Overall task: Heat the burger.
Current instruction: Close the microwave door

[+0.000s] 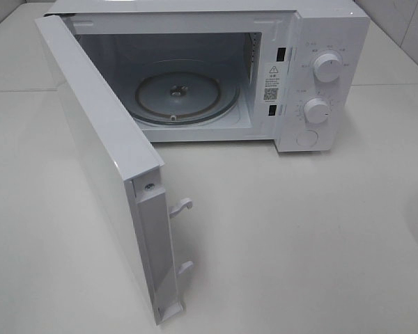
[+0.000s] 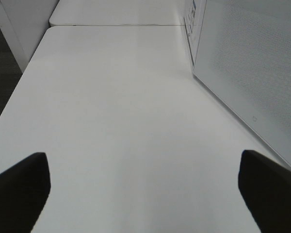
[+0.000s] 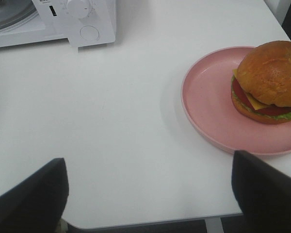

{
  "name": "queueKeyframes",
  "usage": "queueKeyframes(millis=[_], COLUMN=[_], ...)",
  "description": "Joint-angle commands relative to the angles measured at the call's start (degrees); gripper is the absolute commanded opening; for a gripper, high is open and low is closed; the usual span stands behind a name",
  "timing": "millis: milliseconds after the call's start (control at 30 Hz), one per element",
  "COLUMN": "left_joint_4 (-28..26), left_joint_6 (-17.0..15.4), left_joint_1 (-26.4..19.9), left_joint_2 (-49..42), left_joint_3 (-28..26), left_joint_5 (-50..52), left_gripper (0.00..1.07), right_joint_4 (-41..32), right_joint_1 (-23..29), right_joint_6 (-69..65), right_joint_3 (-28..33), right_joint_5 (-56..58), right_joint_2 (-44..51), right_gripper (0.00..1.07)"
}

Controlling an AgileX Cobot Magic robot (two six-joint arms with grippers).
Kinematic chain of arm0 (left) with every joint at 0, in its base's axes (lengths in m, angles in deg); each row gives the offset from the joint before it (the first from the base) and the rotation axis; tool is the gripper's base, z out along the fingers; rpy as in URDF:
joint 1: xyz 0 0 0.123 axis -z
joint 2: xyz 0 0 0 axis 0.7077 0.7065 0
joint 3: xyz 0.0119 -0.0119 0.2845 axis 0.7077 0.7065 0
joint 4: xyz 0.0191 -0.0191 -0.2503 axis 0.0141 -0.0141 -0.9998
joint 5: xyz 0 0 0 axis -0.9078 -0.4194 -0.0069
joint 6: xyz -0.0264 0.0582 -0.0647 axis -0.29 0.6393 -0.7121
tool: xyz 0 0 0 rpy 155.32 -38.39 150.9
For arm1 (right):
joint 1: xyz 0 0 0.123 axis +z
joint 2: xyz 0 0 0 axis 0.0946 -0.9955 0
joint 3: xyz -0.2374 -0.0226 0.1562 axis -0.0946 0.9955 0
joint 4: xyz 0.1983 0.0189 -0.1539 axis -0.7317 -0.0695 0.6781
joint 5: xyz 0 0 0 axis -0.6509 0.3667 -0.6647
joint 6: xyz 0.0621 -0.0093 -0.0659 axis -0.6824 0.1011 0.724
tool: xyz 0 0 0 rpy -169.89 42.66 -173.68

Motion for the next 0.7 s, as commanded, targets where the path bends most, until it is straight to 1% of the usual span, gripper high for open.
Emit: queueKeyframes(millis=[33,133,200,367,433,467,500,700], left_joint_4=[0.17,0.17,0.17,0.17,0.17,0.17,0.17,0.17], left_joint_6=[-0.29,-0.29,-0.29,-0.29,-0.29,-0.29,-0.29,-0.29], left_joint_1=[-0.11,-0.11,-0.11,-0.11,-0.11,-0.11,-0.11,-0.11], left_joint_2=[-0.34,-0.34,-0.34,-0.34,-0.34,-0.34,-0.34,-0.34], left_joint_3=[0.11,0.11,0.11,0.11,0.11,0.11,0.11,0.11], left_joint_5=[0.11,0.11,0.11,0.11,0.11,0.11,0.11,0.11], left_gripper=[1.01,1.01,1.01,1.01,1.01,1.01,1.01,1.01], right_joint_4=[-1.38,-1.95,-3.72,-3.27,-3.27,-3.27,-3.27,-3.27], right_joint_1=[0.17,0.17,0.17,0.17,0.17,0.17,0.17,0.17], right_joint_6=[1.72,1.72,1.89,2.35,2.81,2.81,2.81,3.21], right_joint_3=[0.29,0.69,1.95,2.35,2.35,2.46,2.64,2.92], right_joint_5=[1.43,1.55,0.4,-0.11,-0.11,-0.17,-0.57,-1.03], right_joint_2=[1.89,1.95,1.95,1.95,1.95,1.95,1.95,1.95], right_gripper=[0.88,0.88,0.88,0.88,0.9,0.93,0.98,0.98])
